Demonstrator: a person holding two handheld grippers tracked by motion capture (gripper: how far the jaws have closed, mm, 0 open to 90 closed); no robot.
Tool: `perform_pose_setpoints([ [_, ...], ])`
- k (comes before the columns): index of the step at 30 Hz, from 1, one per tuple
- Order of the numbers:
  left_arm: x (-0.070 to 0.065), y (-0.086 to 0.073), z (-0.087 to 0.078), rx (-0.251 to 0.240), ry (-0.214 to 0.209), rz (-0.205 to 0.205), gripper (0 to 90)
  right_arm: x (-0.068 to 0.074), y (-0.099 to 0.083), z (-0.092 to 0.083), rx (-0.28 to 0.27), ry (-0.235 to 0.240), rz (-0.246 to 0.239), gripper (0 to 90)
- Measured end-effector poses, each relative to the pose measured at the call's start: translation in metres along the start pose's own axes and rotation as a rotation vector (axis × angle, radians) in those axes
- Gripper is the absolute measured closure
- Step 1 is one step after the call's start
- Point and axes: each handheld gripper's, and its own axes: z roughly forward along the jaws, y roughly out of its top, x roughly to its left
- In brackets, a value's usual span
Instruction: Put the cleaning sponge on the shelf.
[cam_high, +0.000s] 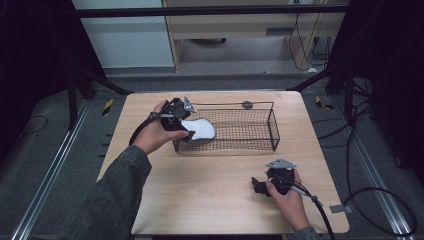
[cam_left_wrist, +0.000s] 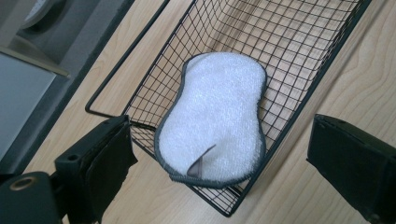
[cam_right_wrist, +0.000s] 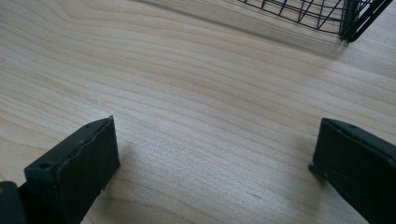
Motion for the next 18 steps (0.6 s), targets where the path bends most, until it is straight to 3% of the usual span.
perform_pose_setpoints([
  [9, -0.02, -0.03, -0.01, -0.026, -0.024, -0.091, 3.5, 0.0, 0.0, 0.0, 0.006, 0.0, 0.0, 0.4],
  [18, -0.032, -0.059, -0.014, -0.026, 0.002, -0.141, 3.6, 0.001, 0.0, -0.001, 0.004, 0.002, 0.012, 0.6],
])
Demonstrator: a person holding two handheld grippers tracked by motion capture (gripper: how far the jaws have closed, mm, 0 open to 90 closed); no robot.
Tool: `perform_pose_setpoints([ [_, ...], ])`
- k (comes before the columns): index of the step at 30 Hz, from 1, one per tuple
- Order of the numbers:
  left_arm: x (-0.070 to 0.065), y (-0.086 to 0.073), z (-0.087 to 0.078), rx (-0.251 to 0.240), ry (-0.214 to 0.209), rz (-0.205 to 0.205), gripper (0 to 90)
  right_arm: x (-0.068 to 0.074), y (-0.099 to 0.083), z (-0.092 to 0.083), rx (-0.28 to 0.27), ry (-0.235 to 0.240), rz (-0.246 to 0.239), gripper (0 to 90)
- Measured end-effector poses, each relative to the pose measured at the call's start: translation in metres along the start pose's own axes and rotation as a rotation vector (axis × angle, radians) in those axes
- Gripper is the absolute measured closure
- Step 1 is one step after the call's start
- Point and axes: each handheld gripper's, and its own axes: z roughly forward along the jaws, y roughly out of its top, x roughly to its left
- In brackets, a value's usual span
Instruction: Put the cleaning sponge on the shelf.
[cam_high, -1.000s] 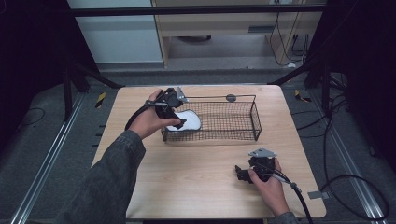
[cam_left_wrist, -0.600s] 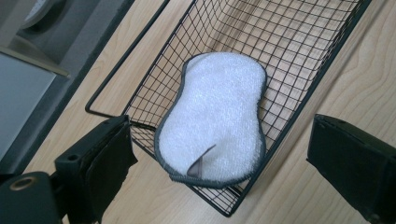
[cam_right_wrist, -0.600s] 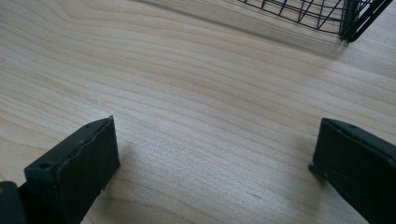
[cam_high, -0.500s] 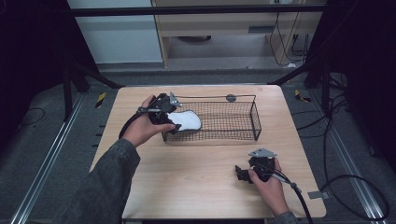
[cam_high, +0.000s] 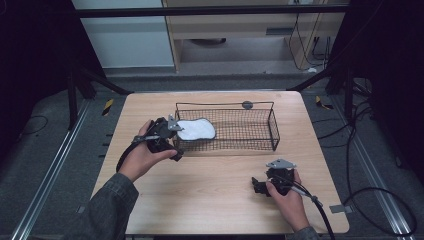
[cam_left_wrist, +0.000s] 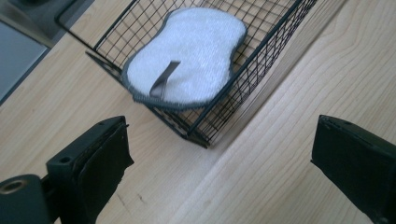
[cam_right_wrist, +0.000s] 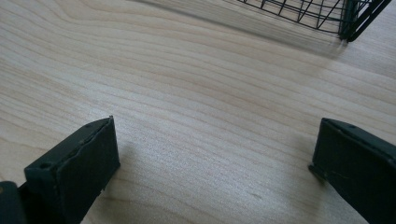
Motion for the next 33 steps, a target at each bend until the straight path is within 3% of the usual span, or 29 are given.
perform_pose_setpoints([
  [5, -0.004, -0.016, -0.002, 0.004, 0.012, -0.024, 3.8, 0.0, -0.001, -0.001, 0.001, -0.006, -0.003, 0.6],
  [9, -0.008, -0.03, -0.004, 0.032, 0.032, -0.014, 3.9, 0.0, -0.001, -0.001, 0.001, -0.007, -0.002, 0.6],
  [16, -0.007, -0.054, -0.009, 0.029, 0.036, -0.066, 3.7, 0.0, -0.002, -0.001, -0.001, -0.011, -0.004, 0.7],
  [24, -0.01, -0.086, 0.005, 0.043, 0.009, -0.143, 3.8, 0.0, -0.002, -0.001, -0.002, -0.011, -0.004, 0.7],
  [33, -0.014, -0.112, 0.027, 0.076, 0.008, -0.209, 4.0, 0.001, -0.002, -0.001, -0.002, -0.01, -0.004, 0.7],
])
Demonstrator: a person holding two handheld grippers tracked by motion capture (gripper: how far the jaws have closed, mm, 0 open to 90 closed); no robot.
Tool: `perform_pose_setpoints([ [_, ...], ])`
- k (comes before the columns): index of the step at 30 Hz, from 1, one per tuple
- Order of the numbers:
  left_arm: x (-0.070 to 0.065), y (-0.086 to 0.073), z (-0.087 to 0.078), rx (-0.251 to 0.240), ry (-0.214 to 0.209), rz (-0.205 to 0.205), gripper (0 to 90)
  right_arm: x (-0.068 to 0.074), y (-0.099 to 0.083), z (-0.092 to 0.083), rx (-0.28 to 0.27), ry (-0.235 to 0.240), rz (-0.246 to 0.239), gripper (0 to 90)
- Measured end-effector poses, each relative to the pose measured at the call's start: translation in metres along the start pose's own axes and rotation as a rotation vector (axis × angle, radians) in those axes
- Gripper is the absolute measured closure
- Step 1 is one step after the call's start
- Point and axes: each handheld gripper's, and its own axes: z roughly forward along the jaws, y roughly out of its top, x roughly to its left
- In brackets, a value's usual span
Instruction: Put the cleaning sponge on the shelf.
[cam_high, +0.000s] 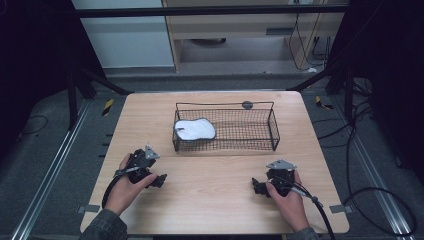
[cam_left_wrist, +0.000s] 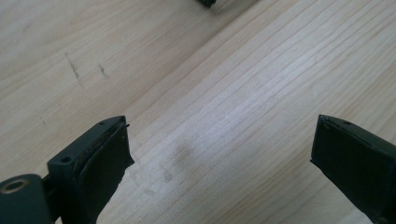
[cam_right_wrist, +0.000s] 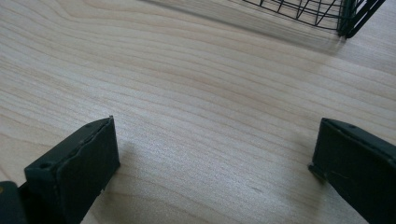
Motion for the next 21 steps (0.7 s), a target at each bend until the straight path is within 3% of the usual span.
perform_pose_setpoints([
  [5, 0.01, -0.01, 0.013, -0.007, 0.023, -0.066, 4.3, 0.0, 0.0, 0.0, -0.001, 0.002, -0.001, 0.6],
  [8, 0.017, -0.016, 0.02, -0.031, 0.018, -0.126, 4.5, 0.0, 0.0, 0.0, 0.0, 0.002, -0.001, 0.7],
  [13, 0.023, -0.023, 0.029, -0.054, 0.026, -0.189, 3.4, 0.0, 0.0, 0.0, 0.0, 0.005, 0.0, 0.7],
  [21, 0.029, -0.029, 0.034, -0.107, -0.01, -0.223, 0.5, 0.0, 0.0, 0.0, -0.001, 0.005, 0.001, 0.6],
])
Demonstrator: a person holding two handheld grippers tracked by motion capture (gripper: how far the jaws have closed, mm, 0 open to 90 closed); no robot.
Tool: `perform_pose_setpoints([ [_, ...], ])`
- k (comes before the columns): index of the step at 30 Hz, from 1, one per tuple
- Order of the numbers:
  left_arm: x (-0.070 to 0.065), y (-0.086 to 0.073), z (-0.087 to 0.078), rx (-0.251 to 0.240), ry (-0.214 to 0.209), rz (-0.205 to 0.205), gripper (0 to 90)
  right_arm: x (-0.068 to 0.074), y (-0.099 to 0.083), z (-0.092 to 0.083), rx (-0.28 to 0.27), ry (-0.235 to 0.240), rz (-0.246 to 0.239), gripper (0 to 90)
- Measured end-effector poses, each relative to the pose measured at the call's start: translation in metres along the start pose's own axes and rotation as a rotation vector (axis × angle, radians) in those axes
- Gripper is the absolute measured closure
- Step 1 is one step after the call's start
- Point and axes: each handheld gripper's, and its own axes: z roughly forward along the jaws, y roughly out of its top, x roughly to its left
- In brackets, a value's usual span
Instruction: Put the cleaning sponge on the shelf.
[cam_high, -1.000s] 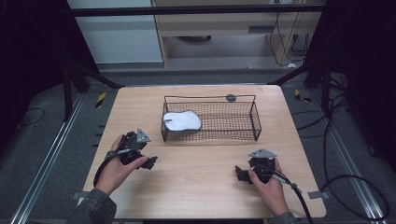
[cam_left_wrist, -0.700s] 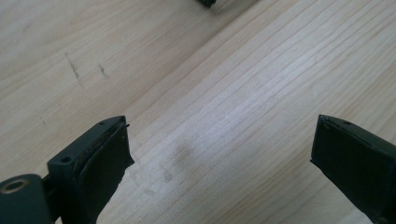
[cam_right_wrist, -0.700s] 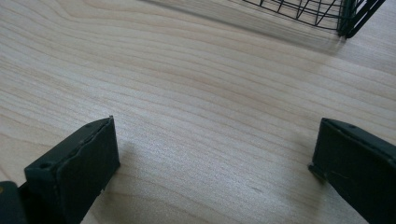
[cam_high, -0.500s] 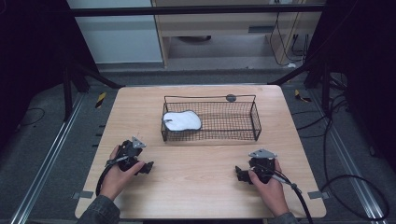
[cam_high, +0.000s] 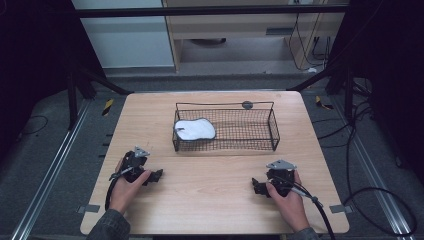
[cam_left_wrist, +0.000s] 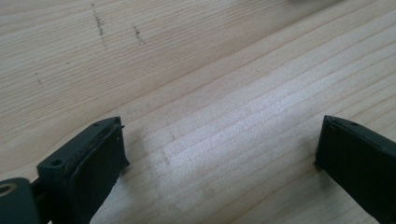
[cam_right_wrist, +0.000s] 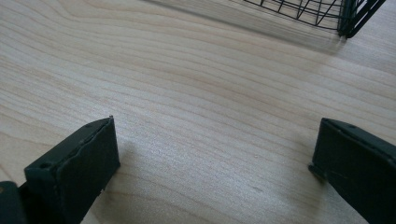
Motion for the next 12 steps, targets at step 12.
perform_pose_setpoints([
  [12, 0.0006, -0.0091, 0.0037, -0.1, -0.007, -0.014, 0.0, 0.0, -0.0001, 0.0, 0.001, -0.001, -0.002, 0.6],
])
